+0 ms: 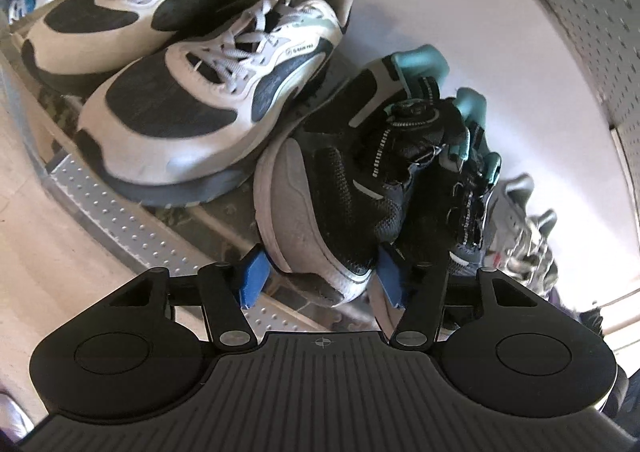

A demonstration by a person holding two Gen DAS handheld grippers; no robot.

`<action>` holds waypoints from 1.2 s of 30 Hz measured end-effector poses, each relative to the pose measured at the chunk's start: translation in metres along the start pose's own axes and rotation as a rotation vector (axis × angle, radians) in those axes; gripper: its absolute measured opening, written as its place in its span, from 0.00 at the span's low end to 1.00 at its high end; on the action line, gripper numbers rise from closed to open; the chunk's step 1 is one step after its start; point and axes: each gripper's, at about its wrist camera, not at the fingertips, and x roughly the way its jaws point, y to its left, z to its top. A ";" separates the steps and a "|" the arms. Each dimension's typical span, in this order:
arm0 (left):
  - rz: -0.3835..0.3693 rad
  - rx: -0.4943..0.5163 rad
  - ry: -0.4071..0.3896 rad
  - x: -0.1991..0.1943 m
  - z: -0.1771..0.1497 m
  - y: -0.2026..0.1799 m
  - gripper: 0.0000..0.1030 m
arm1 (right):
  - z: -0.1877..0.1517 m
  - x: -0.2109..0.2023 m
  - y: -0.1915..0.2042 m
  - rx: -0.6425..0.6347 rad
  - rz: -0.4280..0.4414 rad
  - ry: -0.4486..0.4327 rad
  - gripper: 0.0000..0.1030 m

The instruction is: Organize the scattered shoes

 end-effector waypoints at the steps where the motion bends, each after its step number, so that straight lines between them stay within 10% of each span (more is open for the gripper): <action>1: 0.005 0.009 -0.004 -0.003 -0.003 -0.001 0.55 | -0.003 -0.003 -0.003 0.000 -0.001 0.004 0.43; 9: 0.036 0.120 0.038 -0.008 -0.015 -0.007 0.64 | -0.007 -0.020 -0.017 -0.011 0.036 0.025 0.64; 19: 0.122 0.466 -0.036 -0.073 -0.062 -0.071 0.79 | 0.014 -0.136 -0.017 -0.547 -0.233 0.045 0.81; 22: 0.179 0.692 -0.008 -0.076 -0.103 -0.103 0.81 | 0.030 -0.181 -0.052 -0.583 -0.335 -0.114 0.65; 28: 0.142 0.874 0.038 -0.075 -0.144 -0.160 0.79 | 0.039 -0.201 -0.064 -0.600 -0.203 -0.145 0.37; 32: 0.266 0.769 -0.015 -0.056 -0.117 -0.133 0.58 | 0.015 -0.172 -0.031 -0.676 -0.021 -0.004 0.35; 36: 0.308 0.578 -0.048 -0.052 -0.078 -0.089 0.56 | -0.003 -0.138 0.004 -0.745 0.053 0.080 0.32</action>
